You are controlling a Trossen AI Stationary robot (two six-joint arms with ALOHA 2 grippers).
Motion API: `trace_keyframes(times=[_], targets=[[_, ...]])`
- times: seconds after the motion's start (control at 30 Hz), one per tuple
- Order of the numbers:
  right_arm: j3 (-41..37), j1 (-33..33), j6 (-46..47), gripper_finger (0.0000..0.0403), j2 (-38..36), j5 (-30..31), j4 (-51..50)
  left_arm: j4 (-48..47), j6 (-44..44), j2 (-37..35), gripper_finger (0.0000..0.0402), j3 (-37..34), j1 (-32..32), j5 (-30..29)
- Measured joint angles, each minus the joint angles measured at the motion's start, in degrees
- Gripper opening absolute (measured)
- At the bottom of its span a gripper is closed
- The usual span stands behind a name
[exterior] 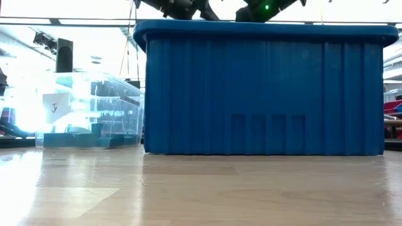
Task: Sort blocks
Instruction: Put the green block into the transparent bin
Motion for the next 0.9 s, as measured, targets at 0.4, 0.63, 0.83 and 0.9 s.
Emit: trace_keyframes(times=[0.4,0.63,0.83,0.9], targets=[[0.0,5.3,-2.7,0.0114,-1.7,6.1,2.5,4.1,-3.1,0.0,0.0218,0.0,0.0,0.1],[0.0,6.4,-4.5,0.0114,-1.7,7.8,2.1,3.2,-1.5,0.0,0.0218,0.0,0.0,-0.6],[0.0,6.4,-5.9,0.0113,-1.6,9.2,0.4,2.1,-0.5,-0.2,0.0218,0.0,0.0,-1.7],[0.0,6.4,-5.9,0.0113,-1.6,9.2,0.2,2.0,0.1,-0.2,0.0218,0.0,0.0,-1.8]])
